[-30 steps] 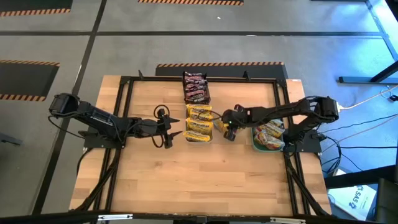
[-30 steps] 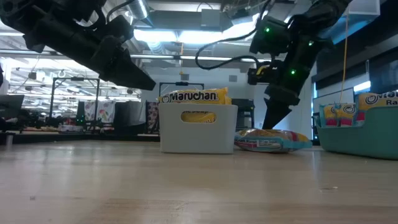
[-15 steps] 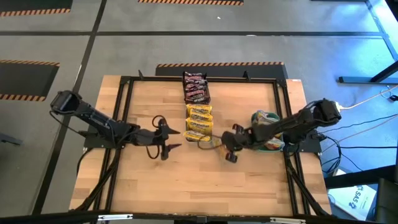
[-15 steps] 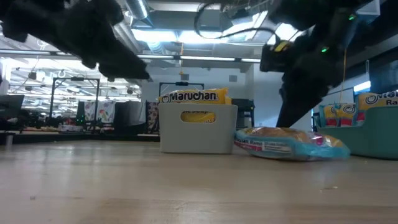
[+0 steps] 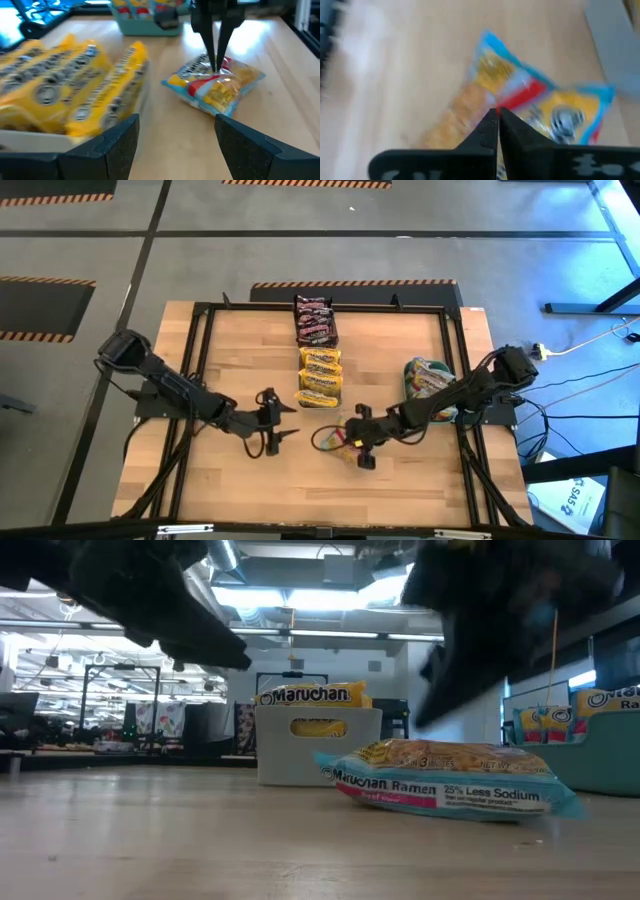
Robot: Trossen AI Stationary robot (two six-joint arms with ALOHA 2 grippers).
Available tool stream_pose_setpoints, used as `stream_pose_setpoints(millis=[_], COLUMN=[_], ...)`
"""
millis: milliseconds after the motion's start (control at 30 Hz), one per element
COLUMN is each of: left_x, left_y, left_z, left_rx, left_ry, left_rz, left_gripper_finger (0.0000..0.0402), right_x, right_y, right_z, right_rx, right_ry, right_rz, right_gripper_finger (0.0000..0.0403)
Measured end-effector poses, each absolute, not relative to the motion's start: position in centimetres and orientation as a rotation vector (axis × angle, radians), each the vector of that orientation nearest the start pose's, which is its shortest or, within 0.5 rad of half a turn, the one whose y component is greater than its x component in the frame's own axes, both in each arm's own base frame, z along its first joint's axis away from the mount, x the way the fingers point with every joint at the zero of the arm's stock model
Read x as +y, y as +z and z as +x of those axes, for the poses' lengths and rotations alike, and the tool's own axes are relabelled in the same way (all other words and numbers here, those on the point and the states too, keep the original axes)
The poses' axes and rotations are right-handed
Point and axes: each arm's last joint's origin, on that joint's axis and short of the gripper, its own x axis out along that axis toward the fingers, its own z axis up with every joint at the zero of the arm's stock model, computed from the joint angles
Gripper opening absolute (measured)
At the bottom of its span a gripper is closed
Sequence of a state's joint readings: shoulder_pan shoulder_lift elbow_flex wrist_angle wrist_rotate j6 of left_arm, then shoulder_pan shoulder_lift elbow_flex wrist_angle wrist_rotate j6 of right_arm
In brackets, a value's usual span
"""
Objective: Sort Maruchan noodles
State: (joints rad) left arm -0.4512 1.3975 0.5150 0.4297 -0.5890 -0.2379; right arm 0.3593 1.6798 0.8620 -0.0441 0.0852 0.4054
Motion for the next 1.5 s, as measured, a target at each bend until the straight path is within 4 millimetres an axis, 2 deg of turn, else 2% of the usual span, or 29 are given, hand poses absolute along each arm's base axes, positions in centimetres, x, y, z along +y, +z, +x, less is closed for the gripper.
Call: stream_pose_setpoints(millis=[133, 267, 367, 533, 700, 833, 1000, 1200, 1367, 1500], left_x=[-11.3, -13.0, -14.2, -15.9, -17.3, -17.7, -17.3, -16.2, -15.6, -15.6], left_y=[17.6, 18.5, 18.8, 17.5, 16.1, 16.2, 16.1, 14.7, 13.8, 13.7], left_z=[25.5, 27.2, 28.7, 31.5, 34.4, 36.2, 37.9, 38.7, 38.4, 37.0], left_rx=[0.377, 0.364, 0.358, 0.389, 0.423, 0.453, 0.458, 0.504, 0.592, 0.716], left_ry=[0.145, 0.113, 0.102, 0.095, 0.089, 0.106, 0.14, 0.148, 0.168, 0.217], left_rz=[0.011, 0.043, 0.047, 0.066, 0.076, 0.091, 0.058, 0.004, 0.026, 0.054], left_gripper_finger=[0.0255, 0.0255, 0.0255, 0.0255, 0.0255, 0.0255, 0.0255, 0.0255, 0.0255, 0.0255], right_x=[12.0, 11.7, 11.4, 10.9, 10.4, 10.0, 9.0, 7.2, 7.8, 9.0], right_y=[17.9, 19.2, 20.1, 20.3, 18.3, 17.1, 16.1, 13.9, 13.3, 13.4], right_z=[31.2, 31.0, 30.2, 29.0, 28.0, 27.1, 26.8, 25.6, 25.3, 26.0], right_rx=[0.797, 0.839, 0.874, 0.944, 0.98, 0.992, 0.938, 0.968, 0.964, 0.889], right_ry=[0.09, 0.057, 0.029, -0.053, -0.091, -0.119, -0.084, -0.13, -0.073, 0.005], right_rz=[0.146, 0.164, 0.193, 0.239, 0.24, 0.247, 0.33, 0.427, 0.54, 0.58], right_gripper_finger=[0.0003, 0.0022, 0.0067, 0.0176, 0.0274, 0.0317, 0.033, 0.032, 0.0312, 0.0308])
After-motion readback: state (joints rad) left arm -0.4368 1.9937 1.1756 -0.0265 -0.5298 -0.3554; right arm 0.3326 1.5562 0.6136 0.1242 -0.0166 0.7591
